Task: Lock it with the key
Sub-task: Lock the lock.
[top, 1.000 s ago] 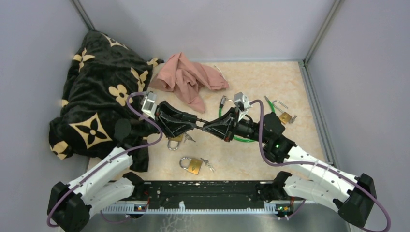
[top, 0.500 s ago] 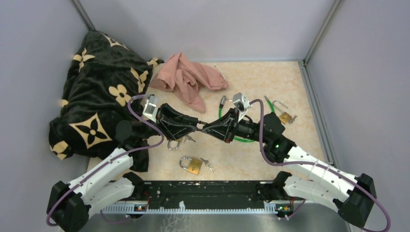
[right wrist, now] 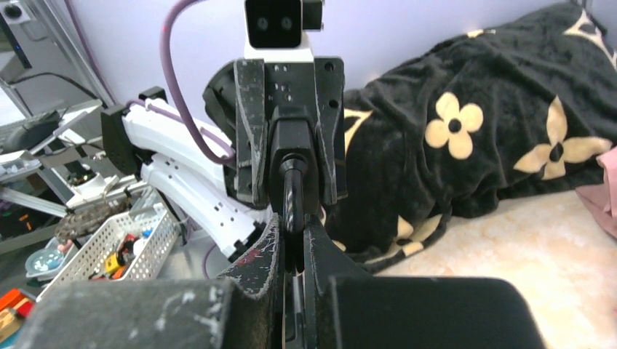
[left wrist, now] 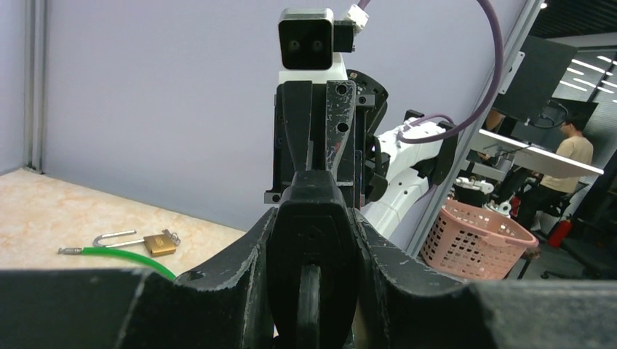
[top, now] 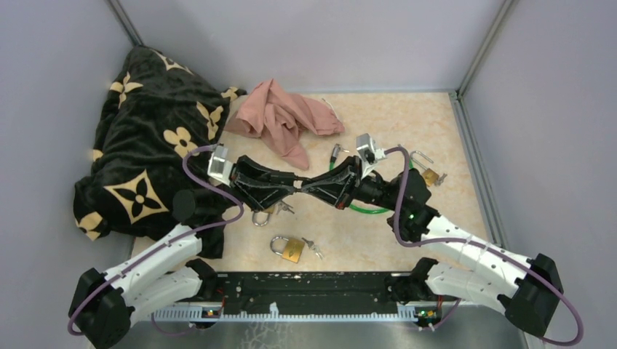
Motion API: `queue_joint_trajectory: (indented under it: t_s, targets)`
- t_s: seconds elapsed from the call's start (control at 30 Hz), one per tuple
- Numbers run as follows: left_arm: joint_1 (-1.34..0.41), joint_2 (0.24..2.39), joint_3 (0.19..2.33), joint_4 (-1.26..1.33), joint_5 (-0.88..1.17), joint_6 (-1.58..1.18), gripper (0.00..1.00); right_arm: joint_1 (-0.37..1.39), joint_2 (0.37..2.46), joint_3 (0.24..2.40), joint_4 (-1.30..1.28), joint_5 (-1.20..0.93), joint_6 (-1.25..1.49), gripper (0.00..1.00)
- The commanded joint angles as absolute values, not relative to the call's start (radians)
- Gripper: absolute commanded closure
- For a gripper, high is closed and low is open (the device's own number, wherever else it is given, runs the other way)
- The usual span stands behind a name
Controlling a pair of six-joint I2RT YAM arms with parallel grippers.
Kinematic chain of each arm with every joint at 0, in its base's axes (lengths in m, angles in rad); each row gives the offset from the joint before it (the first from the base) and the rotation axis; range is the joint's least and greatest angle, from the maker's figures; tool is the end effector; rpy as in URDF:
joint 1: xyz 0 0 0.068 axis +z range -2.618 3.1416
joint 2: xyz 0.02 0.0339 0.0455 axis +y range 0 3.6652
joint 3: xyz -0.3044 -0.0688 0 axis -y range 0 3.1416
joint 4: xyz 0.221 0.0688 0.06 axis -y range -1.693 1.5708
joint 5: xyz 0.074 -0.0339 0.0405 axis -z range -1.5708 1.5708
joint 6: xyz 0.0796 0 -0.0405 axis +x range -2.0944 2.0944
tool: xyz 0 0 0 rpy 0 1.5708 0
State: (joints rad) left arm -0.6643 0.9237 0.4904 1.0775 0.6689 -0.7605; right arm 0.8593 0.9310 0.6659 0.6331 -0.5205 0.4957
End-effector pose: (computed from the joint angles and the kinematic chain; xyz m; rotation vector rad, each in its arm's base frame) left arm 0.1045 -0.1445 0.4000 0.6480 1.0343 -1.5745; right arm 0.1011 0.1779 0.4092 -0.7343 1.1924 1.4634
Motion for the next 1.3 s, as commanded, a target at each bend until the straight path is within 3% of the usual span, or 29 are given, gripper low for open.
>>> queue_joint_trajectory:
  t_s: [0.0, 0.47, 0.7, 1.07, 1.27]
  targets:
    - [-0.755, 1.008, 0.448, 0.915, 0.759, -0.777, 1.00, 0.911, 1.023, 0.756, 0.776, -0.539, 0.514, 1.00]
    - [-0.668, 0.972, 0.593, 1.030, 0.773, -0.692, 1.00, 0.912, 1.109, 0.740, 0.572, -0.487, 0.427, 1.00]
    - [-0.501, 0.953, 0.665, 1.008, 0.829, -0.678, 1.00, 0.897, 1.015, 0.656, 0.463, -0.409, 0.405, 1.00]
    - [-0.531, 0.959, 0.650, 1.036, 0.817, -0.673, 1.00, 0.927, 1.107, 0.672, 0.511, -0.433, 0.406, 1.00]
    - [-0.506, 0.965, 0.692, 0.915, 0.899, -0.624, 1.00, 0.927, 1.076, 0.597, 0.487, -0.441, 0.401, 1.00]
